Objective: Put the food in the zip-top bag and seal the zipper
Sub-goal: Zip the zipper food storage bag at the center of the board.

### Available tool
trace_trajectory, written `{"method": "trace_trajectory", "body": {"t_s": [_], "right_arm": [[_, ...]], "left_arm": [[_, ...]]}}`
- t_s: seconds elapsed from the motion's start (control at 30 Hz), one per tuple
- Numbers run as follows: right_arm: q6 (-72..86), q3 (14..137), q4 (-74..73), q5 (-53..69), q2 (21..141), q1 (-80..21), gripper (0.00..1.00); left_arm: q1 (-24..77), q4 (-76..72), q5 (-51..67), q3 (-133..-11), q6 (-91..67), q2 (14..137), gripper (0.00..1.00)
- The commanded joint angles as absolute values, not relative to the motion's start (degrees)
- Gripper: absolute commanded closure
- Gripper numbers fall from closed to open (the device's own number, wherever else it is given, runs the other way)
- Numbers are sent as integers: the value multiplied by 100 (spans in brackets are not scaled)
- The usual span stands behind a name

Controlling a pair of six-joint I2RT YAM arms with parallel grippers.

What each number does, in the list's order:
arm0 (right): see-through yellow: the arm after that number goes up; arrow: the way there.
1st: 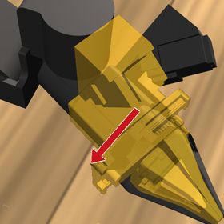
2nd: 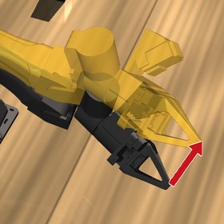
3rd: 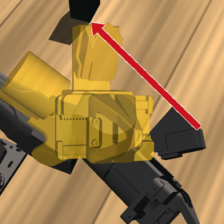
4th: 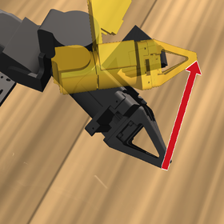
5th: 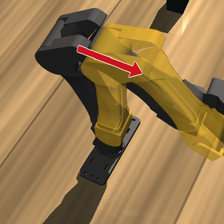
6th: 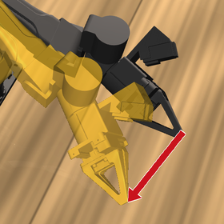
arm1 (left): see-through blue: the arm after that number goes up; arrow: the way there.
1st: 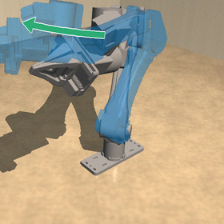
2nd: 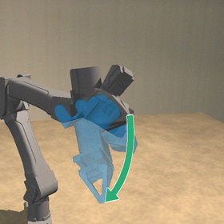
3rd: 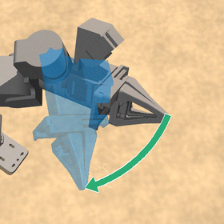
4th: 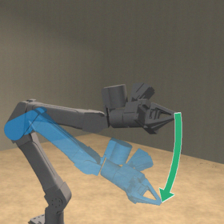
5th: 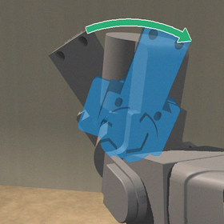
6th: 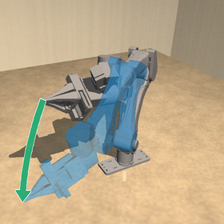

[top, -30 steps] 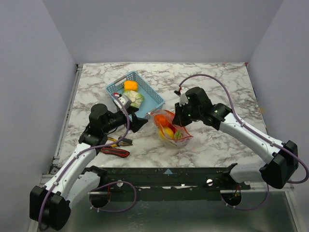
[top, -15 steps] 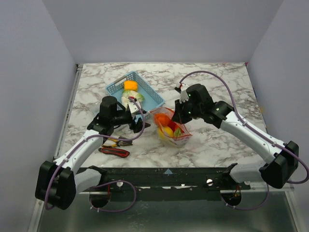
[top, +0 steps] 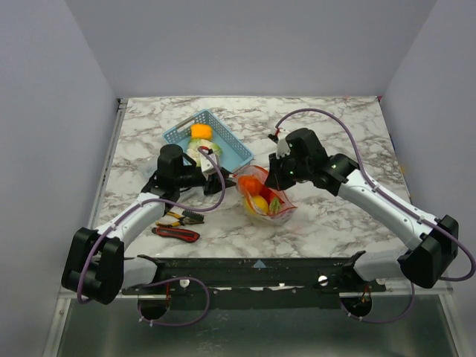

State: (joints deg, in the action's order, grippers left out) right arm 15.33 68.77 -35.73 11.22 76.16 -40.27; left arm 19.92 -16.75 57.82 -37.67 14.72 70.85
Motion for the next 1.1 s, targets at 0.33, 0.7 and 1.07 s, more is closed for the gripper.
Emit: {"method": "trace_trajectory", "body": {"t_s": [0.33, 0.7, 1.07], "right_arm": [[1328, 7233, -3727, 1085, 7784, -4017, 92], [237, 7447, -2555, 1176, 7545, -4381, 45], [-928, 7107, -810, 2304, 7783, -4766, 48]], "left_arm": [[1943, -2425, 6044, -3760, 1120, 7365, 98], [1744, -2095, 6850, -4053, 846, 7475, 100], [1670, -1763, 7086, -4271, 809, 7560, 100]]}}
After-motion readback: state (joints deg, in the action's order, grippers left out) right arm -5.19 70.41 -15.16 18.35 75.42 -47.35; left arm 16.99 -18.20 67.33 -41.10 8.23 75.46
